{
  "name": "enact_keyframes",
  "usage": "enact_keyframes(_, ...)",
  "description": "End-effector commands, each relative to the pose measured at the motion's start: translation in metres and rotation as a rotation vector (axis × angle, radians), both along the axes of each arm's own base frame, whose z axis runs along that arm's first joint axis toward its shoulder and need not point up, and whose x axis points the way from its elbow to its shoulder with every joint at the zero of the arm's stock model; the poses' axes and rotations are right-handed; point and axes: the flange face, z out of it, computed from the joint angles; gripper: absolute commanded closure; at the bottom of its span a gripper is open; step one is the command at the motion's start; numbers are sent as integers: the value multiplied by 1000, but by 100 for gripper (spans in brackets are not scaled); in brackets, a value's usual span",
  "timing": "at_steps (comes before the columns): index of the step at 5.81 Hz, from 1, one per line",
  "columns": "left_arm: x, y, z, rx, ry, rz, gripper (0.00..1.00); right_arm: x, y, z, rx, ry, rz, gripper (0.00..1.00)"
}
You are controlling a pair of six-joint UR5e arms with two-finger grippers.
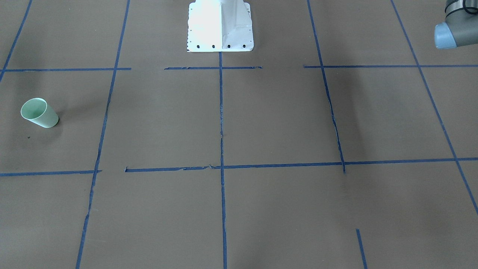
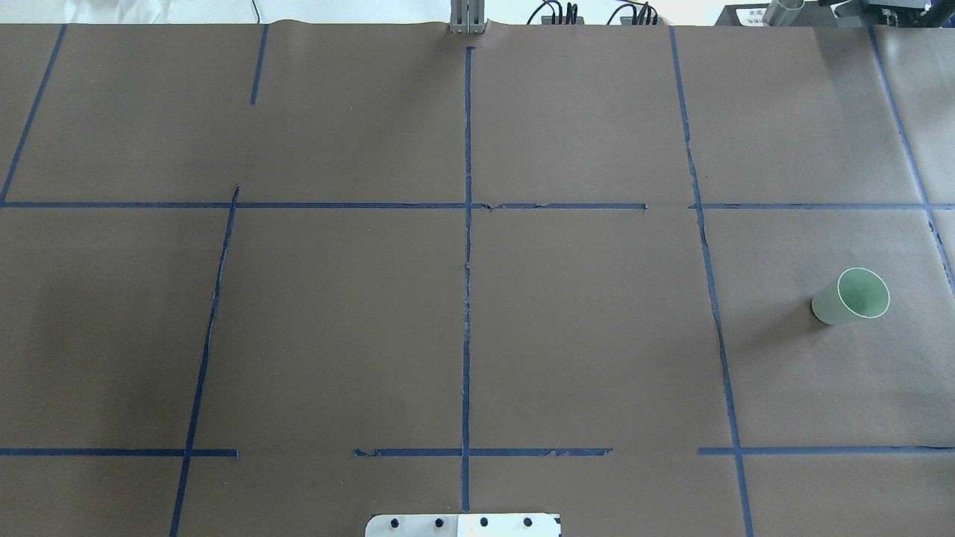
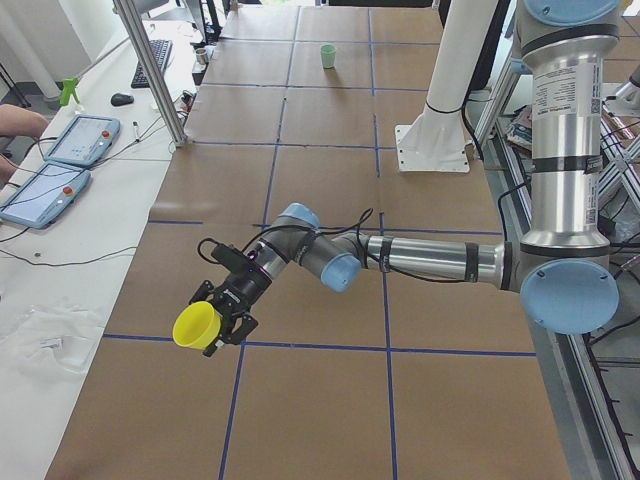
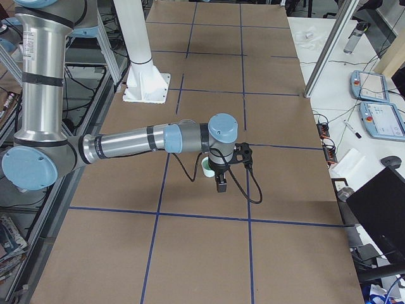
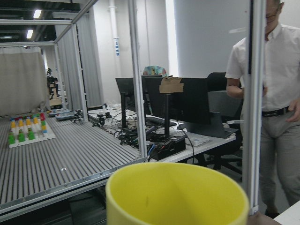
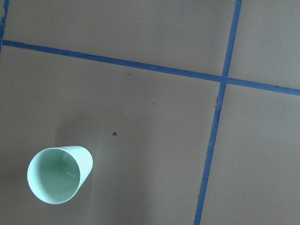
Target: Transfer and stack yellow cup on green cup
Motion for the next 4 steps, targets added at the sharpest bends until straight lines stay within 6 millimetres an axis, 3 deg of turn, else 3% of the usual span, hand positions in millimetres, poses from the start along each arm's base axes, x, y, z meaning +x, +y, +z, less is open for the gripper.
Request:
enact_keyframes(1, 8, -47, -101, 232, 109, 276, 49, -1, -2, -2, 4, -1, -2, 0)
enact_keyframes(2, 21, -74, -168, 343, 141, 330, 51, -2, -5, -6, 12, -2, -2, 0)
enact_keyframes(3, 42, -89, -208, 396, 204, 437, 63, -3, -10, -13, 22, -14, -4, 0)
enact_keyframes(4, 61, -103, -247, 447, 141, 540, 69, -9, -19, -26, 40, -62, -14, 0)
